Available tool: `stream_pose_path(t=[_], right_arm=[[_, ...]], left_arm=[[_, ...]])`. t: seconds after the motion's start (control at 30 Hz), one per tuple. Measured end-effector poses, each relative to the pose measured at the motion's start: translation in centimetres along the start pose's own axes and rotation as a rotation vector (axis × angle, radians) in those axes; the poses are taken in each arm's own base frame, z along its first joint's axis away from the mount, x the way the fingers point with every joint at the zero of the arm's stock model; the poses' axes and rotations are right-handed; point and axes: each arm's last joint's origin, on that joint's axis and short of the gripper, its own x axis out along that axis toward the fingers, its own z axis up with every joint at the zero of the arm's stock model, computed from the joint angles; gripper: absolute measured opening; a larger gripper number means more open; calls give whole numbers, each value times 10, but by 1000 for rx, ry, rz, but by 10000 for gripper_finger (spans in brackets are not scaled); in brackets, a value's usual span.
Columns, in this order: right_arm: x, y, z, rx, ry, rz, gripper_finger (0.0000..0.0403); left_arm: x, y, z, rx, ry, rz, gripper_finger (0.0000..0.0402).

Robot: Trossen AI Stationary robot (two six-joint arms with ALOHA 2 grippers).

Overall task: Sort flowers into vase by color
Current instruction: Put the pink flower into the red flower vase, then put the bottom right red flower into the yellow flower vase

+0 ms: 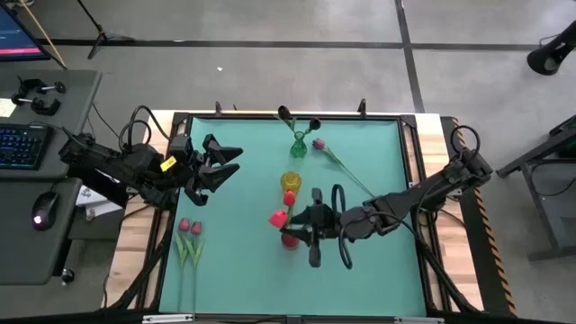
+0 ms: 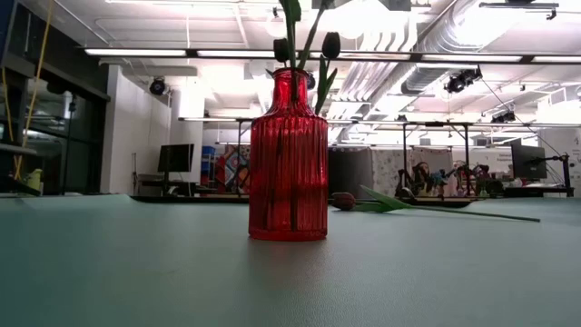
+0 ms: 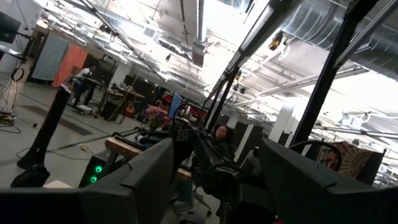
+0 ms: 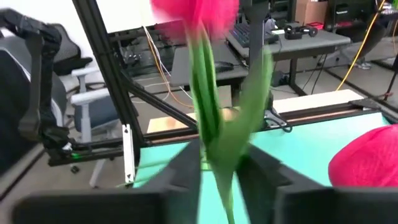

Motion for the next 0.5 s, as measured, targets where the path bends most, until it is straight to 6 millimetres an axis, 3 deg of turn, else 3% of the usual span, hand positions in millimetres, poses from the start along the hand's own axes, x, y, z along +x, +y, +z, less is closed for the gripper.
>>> stream_pose_path(t=[0.27, 0.5], right_arm=[[-2, 3, -1, 23, 14, 37, 267], [-18, -2, 13, 25, 12, 53, 346]], left_arm=[[0, 0, 0, 0, 0, 0, 225], [0, 0, 0, 0, 0, 0, 225]])
